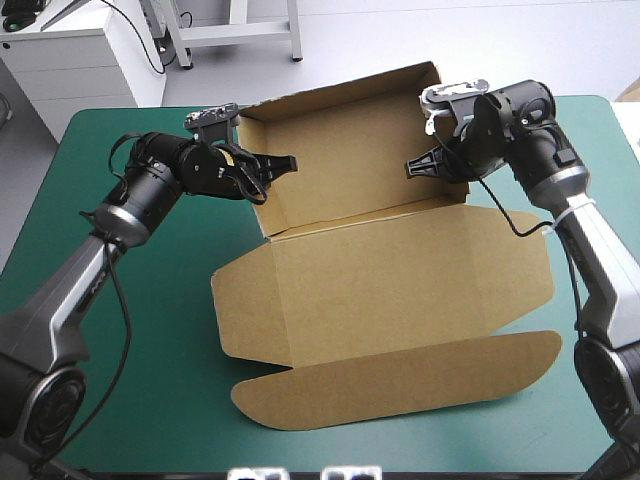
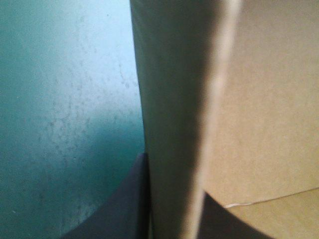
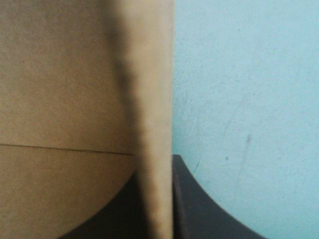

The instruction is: Fold the box

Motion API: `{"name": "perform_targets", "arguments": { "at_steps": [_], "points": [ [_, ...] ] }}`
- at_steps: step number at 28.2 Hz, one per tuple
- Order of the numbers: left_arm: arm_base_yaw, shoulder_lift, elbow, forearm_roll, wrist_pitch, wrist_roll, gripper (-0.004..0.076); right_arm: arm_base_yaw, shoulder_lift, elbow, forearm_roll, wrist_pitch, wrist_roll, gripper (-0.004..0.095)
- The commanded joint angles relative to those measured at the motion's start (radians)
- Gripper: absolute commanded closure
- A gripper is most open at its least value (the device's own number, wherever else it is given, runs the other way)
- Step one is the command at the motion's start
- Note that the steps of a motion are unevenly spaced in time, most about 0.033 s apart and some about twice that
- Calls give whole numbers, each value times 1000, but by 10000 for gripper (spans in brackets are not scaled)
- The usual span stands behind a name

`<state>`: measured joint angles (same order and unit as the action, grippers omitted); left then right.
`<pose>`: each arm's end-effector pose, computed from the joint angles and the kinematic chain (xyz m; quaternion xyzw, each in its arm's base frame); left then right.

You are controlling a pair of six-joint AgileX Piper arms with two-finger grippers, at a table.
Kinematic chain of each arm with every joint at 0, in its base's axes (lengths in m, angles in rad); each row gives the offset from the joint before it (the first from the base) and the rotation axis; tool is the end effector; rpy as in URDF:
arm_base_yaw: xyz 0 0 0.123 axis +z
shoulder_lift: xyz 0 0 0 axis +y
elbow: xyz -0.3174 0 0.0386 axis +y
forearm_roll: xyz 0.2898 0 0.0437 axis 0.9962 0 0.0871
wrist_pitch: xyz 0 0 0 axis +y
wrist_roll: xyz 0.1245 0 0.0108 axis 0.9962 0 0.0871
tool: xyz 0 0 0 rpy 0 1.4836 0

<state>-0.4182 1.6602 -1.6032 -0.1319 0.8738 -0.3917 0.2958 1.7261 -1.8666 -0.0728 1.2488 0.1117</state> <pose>0.3984 -0.1909 0.3702 -0.0092 0.9328 -0.1970 0.3016 0.4169 0.1180 0.4082 -0.0901 0.9576 0.0193 0.2730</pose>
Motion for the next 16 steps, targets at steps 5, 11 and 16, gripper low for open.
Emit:
{"name": "perform_targets", "arguments": {
  "at_steps": [5,11,16],
  "points": [
    [54,146,-204,-60,224,100,732,-84,-34,122,-33,3,-17,922],
    [48,267,-258,-60,316,128,732,-84,4,247,20,-11,-22,922],
    [16,322,-258,-54,345,159,732,-84,63,266,133,-31,-44,922]
  ]
}}
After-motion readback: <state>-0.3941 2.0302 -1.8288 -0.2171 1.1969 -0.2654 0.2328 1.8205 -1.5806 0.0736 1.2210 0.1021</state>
